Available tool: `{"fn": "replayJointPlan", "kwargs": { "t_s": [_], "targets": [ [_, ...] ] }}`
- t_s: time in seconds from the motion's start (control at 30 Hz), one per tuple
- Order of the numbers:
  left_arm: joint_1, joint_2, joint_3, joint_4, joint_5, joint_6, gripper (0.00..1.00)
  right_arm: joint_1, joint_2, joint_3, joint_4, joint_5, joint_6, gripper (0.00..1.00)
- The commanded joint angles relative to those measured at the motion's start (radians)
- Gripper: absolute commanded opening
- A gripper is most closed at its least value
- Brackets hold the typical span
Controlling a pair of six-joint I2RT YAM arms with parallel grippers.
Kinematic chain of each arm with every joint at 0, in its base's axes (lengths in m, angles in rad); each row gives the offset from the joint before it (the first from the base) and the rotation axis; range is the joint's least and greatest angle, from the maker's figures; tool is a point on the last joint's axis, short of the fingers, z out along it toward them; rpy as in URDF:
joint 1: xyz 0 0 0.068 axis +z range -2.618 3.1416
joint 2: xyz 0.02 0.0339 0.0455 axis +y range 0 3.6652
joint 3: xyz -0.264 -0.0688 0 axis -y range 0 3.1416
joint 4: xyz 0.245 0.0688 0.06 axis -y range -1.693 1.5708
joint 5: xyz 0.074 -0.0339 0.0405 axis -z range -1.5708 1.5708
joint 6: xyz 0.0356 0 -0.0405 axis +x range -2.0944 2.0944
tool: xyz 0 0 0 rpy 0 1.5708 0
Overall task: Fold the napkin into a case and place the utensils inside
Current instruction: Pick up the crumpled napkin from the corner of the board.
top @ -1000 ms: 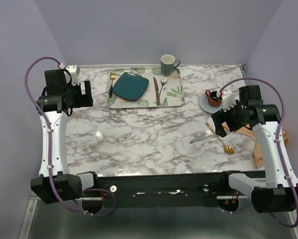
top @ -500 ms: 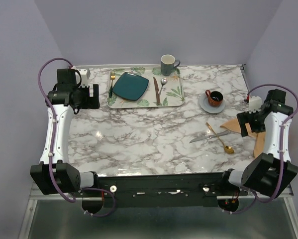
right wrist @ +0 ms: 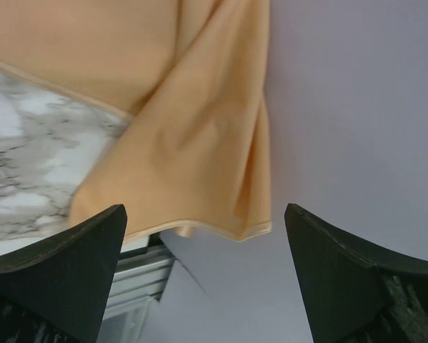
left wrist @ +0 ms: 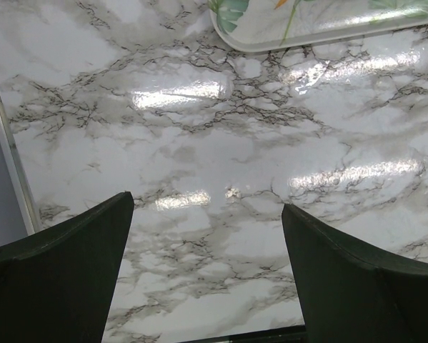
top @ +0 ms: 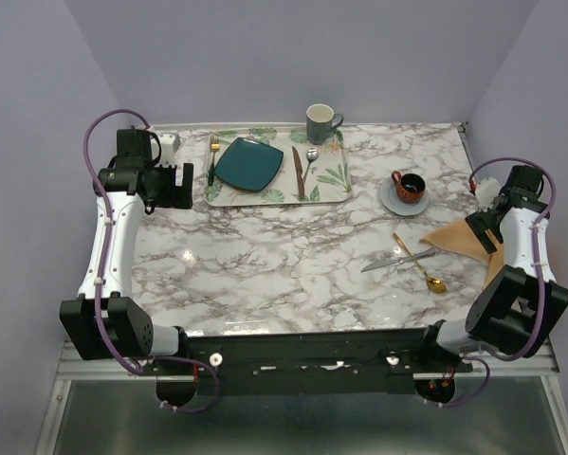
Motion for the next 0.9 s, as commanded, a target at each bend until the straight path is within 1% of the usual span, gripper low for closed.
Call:
{"fn": "replayJointPlan", "kwargs": {
  "t_s": [0.0,0.17,0.27,0.4,0.5,0.63,0.67,0.7,0.77,0.8,0.87],
  "targets": [
    [-0.007,0.009,0.008,0.004,0.011,0.020,0.99,-0.030,0.033,-0.012,0.153,0.132,-0.130,1.00],
    [-0.007,0.010,0.005,0.010,0.026,0.012,0.99,-0.062,0.076,-0.040,0.208,0.169,-0.198,1.00],
    [-0.007,0.007,0.001,0.013,0.026,0.009,0.99,-0.099,0.098,-0.061,0.239,0.177,-0.239,0.96],
    [-0.007,0.000,-0.014,0.019,0.029,0.008,0.99,-0.133,0.111,-0.089,0.249,0.174,-0.272,0.88],
    [-0.007,-0.003,-0.020,0.025,0.032,0.006,0.99,-0.134,0.127,-0.109,0.256,0.171,-0.281,0.82],
    [-0.007,0.000,-0.019,0.027,0.025,0.001,0.99,-0.153,0.173,-0.120,0.271,0.189,-0.299,0.70],
    [-0.006,-0.005,-0.019,0.029,0.022,0.001,0.99,-0.156,0.183,-0.115,0.272,0.200,-0.301,0.63],
    [-0.007,-0.003,-0.019,0.029,0.014,0.001,0.99,-0.159,0.191,-0.111,0.274,0.204,-0.299,0.47],
    [-0.007,-0.006,-0.019,0.030,0.008,0.003,0.99,-0.160,0.200,-0.100,0.266,0.204,-0.302,0.29],
    [-0.007,-0.006,-0.019,0.030,0.005,0.003,0.99,-0.153,0.196,-0.082,0.240,0.197,-0.302,0.01],
    [-0.007,-0.008,-0.019,0.027,-0.003,0.006,0.99,-0.140,0.167,-0.045,0.184,0.149,-0.278,0.01]
  ]
}}
